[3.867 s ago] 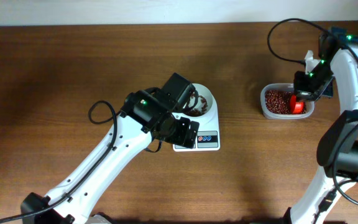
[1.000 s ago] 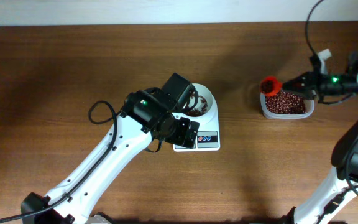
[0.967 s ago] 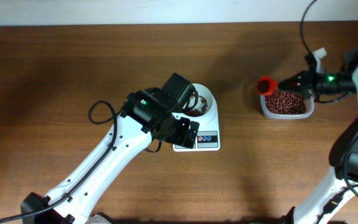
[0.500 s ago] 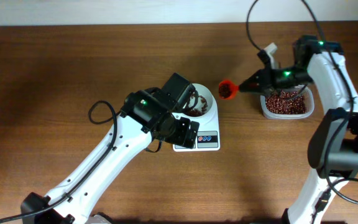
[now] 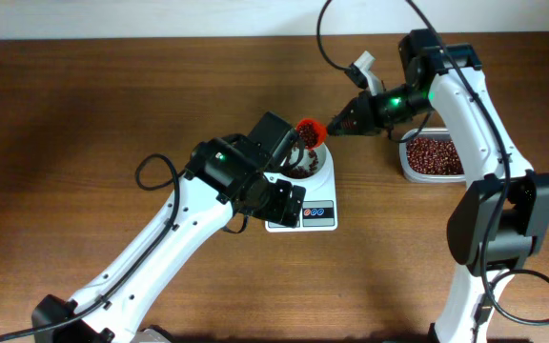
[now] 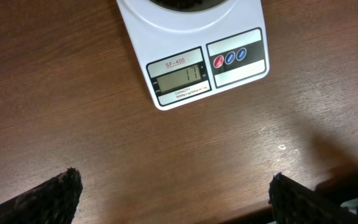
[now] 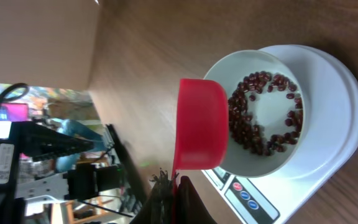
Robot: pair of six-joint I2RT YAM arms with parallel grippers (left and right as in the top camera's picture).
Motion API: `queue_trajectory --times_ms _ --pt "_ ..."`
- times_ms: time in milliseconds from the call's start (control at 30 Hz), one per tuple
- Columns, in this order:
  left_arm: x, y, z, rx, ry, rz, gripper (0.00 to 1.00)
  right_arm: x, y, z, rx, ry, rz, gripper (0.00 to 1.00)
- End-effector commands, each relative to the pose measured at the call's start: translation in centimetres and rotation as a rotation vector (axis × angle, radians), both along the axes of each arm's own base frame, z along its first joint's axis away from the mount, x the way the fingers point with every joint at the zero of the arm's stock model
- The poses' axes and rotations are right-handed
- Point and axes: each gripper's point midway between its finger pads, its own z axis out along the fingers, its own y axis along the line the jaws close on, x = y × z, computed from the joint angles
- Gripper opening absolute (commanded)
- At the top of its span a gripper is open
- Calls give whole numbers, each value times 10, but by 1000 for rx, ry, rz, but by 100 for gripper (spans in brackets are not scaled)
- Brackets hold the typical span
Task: Scoop item into bowl and weigh 50g on scale
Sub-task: 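Carry the filled scoop left over the bowl on the scale, then tilt the scoop to pour beans into the bowl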
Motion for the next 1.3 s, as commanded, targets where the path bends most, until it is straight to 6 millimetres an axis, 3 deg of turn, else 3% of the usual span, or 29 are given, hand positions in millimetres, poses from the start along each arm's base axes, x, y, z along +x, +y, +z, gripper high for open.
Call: queue_trajectory --times_ms 0,200,433,700,967,1167,1267 --pt "-1 0 -2 7 3 9 99 4 4 -2 -107 -76 34 4" --pt "-1 0 -2 7 3 9 99 2 11 -10 -255 -140 79 4" --pt "-1 0 -2 7 3 9 99 5 17 -4 -432 -254 116 4" --pt "-1 0 -2 7 3 9 99 5 24 11 -469 -311 129 4" --pt "-1 0 -2 7 3 9 99 -4 29 9 -475 -367 239 4" --pt "-1 0 -2 7 3 9 99 5 17 0 -646 -423 244 4" --pt "-1 0 -2 7 3 9 99 8 21 0 -658 -450 247 4"
